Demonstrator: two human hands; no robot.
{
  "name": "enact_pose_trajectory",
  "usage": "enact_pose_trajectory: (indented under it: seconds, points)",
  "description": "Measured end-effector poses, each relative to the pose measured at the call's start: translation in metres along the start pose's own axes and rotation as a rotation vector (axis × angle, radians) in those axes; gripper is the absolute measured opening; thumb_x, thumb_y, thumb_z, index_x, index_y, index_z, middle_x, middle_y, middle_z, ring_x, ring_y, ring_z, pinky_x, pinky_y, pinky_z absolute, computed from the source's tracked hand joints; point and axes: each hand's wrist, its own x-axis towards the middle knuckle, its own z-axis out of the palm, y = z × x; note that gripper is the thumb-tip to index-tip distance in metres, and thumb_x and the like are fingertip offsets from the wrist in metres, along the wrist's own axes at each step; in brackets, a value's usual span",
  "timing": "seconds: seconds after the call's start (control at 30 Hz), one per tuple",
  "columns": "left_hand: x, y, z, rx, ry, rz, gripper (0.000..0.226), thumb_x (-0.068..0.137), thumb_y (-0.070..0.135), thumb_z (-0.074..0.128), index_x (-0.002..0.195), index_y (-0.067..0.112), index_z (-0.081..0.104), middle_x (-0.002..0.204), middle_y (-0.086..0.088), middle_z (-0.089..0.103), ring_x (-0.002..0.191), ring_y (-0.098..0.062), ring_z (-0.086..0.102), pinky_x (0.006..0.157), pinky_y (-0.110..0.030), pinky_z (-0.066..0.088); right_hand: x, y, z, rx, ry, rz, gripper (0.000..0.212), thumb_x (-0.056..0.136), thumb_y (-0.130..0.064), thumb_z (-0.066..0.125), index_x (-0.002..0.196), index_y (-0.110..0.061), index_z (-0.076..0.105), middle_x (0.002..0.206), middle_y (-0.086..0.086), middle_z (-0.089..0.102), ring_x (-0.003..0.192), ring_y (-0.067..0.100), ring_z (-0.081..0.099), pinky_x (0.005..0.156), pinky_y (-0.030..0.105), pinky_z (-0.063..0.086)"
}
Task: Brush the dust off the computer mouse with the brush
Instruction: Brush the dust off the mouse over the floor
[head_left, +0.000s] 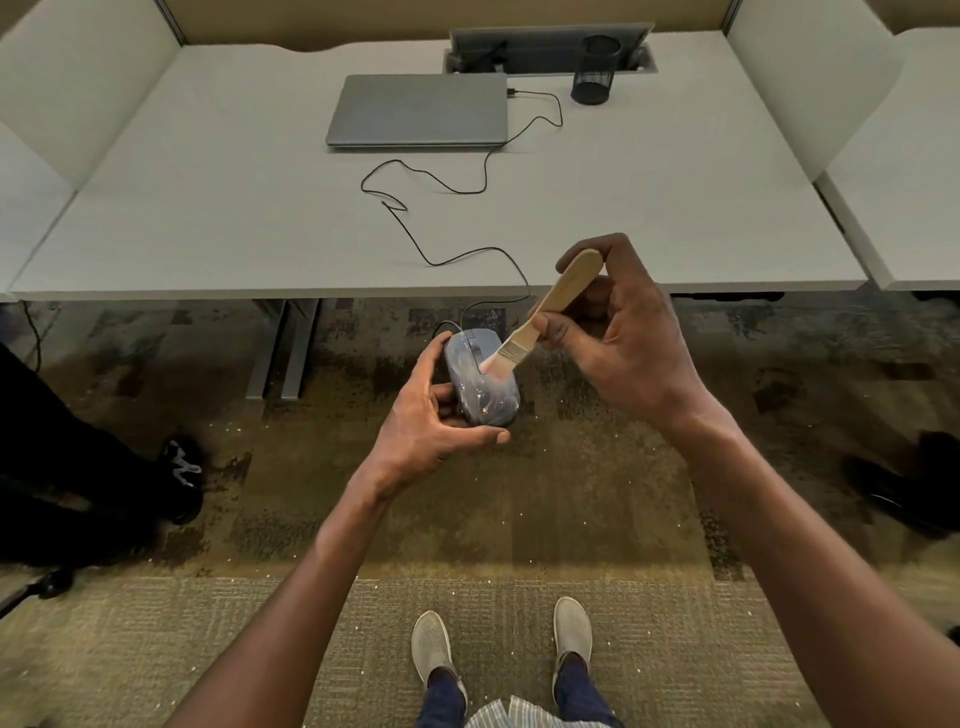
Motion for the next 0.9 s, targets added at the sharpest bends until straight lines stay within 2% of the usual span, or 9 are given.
enact_pose_trajectory:
  seconds: [0.1,0.17,0.23,0.37,0.53,0.6,0.8,0.9]
  points:
    - [0.001,0.002,-0.001,0.017,0.015,0.008,0.126,0.062,0.009,0.093,0.159,0.027,0.013,0.15,-0.002,0.046,0.106,-0.001,0.061,0.099,-0.029,0.053,-0.003,-0.002,-0.004,0.001,-0.075,-0.003,0.042,0.089,-0.006,0.074,0.116,-0.014,0.044,0.095,0.012,0.071,0.091,0.021,0.075,0.08,0.044,0.064]
    - [0.0,0.003,-0.001,0.027,0.027,0.01,0.127,0.061,0.013,0.093,0.159,0.026,0.013,0.151,-0.005,0.046,0.108,-0.002,0.06,0.103,-0.033,0.052,-0.006,-0.001,-0.005,-0.011,-0.1,-0.001,0.041,0.088,-0.007,0.074,0.117,-0.012,0.045,0.096,0.011,0.073,0.091,0.021,0.075,0.079,0.044,0.063]
    - [0.0,0.004,-0.002,0.031,0.041,0.014,0.128,0.059,0.017,0.094,0.159,0.026,0.014,0.151,-0.006,0.046,0.108,-0.002,0.061,0.105,-0.041,0.052,-0.01,0.001,-0.003,-0.015,-0.116,0.005,0.041,0.088,-0.007,0.075,0.115,-0.013,0.045,0.095,0.011,0.073,0.088,0.022,0.075,0.077,0.044,0.064]
    - [0.0,0.005,-0.003,0.016,0.06,0.014,0.126,0.061,0.011,0.093,0.159,0.025,0.015,0.144,-0.004,0.052,0.1,0.005,0.066,0.101,-0.04,0.055,-0.016,0.005,-0.003,-0.035,-0.14,0.007,0.04,0.088,-0.008,0.075,0.113,-0.017,0.044,0.096,0.007,0.074,0.088,0.017,0.076,0.079,0.041,0.064]
    - [-0.001,0.008,-0.003,0.023,0.068,0.011,0.129,0.057,0.019,0.093,0.159,0.025,0.014,0.148,-0.007,0.049,0.109,-0.005,0.064,0.103,-0.045,0.054,-0.02,0.008,0.001,-0.053,-0.142,0.01,0.041,0.089,-0.007,0.075,0.113,-0.021,0.044,0.099,0.006,0.074,0.091,0.013,0.075,0.083,0.037,0.063]
    - [-0.003,0.01,-0.002,0.025,0.066,0.01,0.131,0.053,0.026,0.092,0.159,0.025,0.015,0.149,-0.008,0.048,0.114,-0.01,0.063,0.104,-0.047,0.053,-0.021,0.009,0.002,-0.053,-0.133,0.008,0.041,0.089,-0.007,0.075,0.113,-0.021,0.045,0.099,0.005,0.074,0.092,0.012,0.075,0.083,0.036,0.063]
    - [-0.007,0.01,-0.002,0.016,0.067,0.014,0.127,0.06,0.011,0.092,0.159,0.024,0.014,0.149,-0.006,0.046,0.1,0.004,0.061,0.104,-0.043,0.053,-0.023,0.006,-0.002,-0.099,0.076,-0.02,0.039,0.088,-0.005,0.075,0.116,-0.007,0.048,0.097,0.002,0.073,0.09,0.01,0.075,0.077,0.028,0.064]
    - [-0.008,0.009,-0.002,0.019,0.072,0.02,0.126,0.062,0.007,0.092,0.159,0.025,0.014,0.148,-0.003,0.048,0.097,0.006,0.064,0.101,-0.035,0.055,-0.024,0.002,-0.005,-0.053,0.086,-0.029,0.04,0.087,-0.004,0.076,0.114,-0.01,0.047,0.094,0.003,0.073,0.088,0.01,0.075,0.075,0.029,0.064]
